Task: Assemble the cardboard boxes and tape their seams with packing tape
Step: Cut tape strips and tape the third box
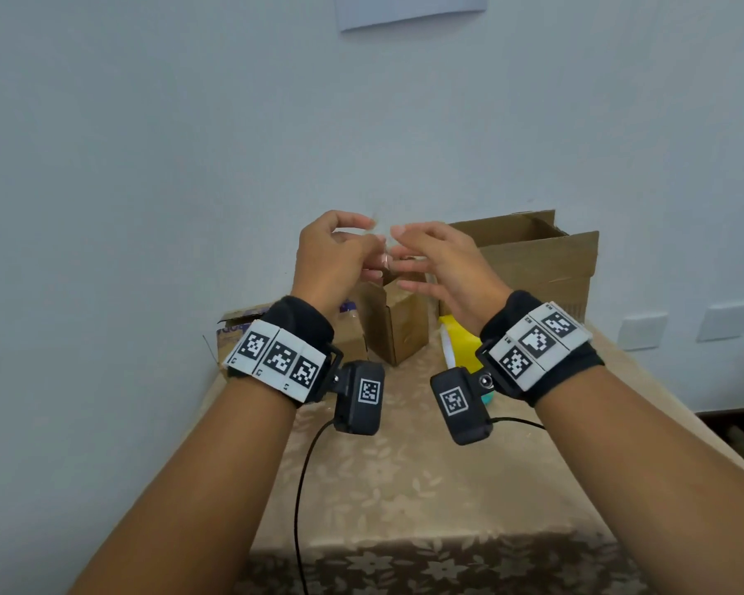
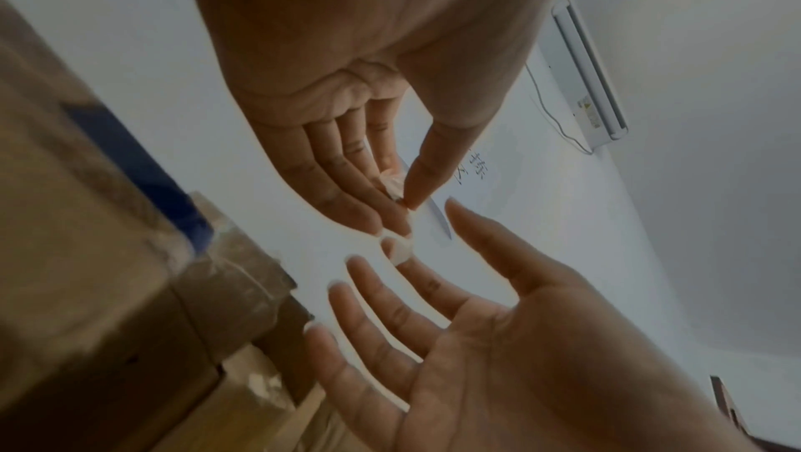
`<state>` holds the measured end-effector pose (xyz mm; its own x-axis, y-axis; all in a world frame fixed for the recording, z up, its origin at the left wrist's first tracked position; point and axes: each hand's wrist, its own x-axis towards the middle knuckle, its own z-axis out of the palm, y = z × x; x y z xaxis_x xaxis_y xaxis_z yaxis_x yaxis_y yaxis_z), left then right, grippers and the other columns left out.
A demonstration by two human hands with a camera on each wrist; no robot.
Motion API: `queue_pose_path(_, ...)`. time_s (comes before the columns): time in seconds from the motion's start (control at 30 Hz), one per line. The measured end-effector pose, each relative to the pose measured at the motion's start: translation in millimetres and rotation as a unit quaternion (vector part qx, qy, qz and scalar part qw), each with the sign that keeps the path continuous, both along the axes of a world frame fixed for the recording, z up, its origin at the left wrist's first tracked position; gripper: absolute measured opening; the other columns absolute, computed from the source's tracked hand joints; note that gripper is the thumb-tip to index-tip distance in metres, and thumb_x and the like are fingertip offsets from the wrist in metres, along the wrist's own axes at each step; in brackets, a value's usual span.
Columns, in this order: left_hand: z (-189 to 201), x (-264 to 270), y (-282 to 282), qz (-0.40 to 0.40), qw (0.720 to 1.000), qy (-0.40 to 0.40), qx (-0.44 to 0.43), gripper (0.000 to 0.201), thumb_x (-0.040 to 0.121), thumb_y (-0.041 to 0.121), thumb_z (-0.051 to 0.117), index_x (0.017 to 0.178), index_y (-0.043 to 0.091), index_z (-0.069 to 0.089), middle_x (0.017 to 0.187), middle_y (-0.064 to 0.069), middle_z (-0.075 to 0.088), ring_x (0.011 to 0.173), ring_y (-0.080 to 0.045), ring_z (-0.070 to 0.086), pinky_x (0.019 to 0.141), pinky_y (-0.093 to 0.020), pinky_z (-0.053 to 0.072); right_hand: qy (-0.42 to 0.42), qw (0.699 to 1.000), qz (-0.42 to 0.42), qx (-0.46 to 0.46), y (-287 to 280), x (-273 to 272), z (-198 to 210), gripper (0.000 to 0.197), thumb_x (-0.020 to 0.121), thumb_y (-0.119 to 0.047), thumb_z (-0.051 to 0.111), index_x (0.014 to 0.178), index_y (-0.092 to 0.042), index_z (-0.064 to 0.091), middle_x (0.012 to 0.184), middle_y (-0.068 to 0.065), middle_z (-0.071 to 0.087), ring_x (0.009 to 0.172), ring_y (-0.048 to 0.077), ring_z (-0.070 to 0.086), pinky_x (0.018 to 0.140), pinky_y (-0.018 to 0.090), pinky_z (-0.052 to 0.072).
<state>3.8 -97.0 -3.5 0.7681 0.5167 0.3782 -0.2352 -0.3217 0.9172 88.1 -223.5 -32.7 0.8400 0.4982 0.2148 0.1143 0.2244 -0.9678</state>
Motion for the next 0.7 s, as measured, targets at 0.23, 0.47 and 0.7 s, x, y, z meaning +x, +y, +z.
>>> queue_pose_path(0.23,5,-20,31,0.018,1.0,0.001,0.001,0.018,0.092,0.004,0.07,0.109,0.008,0.067,0.083,-0.01,0.076,0.067,-0.018,0.073,0.061,-0.029,0.06,-0.046,0.998,0.043,0.012,22,-17,-1,0.043,0.087,-0.016,0.082,0.126,-0.019,0.064,0.107,0.013,0.077,0.101,0.023,0.075,0.09,0.035,0.061)
queue_pose_path(0.47,4,-36,63,0.082,0.995,0.014,0.049,0.012,0.092,0.011,0.071,0.104,0.014,0.068,0.082,-0.007,0.077,0.073,-0.02,0.076,0.066,-0.032,0.063,-0.03,0.998,0.053,-0.015,51,-32,-3,0.048,0.085,-0.007,0.082,0.128,-0.017,0.062,0.103,0.017,0.076,0.087,0.024,0.074,0.079,0.034,0.064)
queue_pose_path(0.7,14,-54,88,0.102,0.994,-0.004,0.034,0.05,0.088,0.006,0.076,0.131,0.019,0.053,0.087,-0.011,0.076,0.076,-0.02,0.076,0.067,-0.029,0.062,-0.18,0.981,-0.002,-0.067,66,-32,-6,0.04,0.088,-0.02,0.081,0.125,-0.021,0.066,0.11,0.001,0.072,0.099,0.008,0.068,0.079,0.015,0.052)
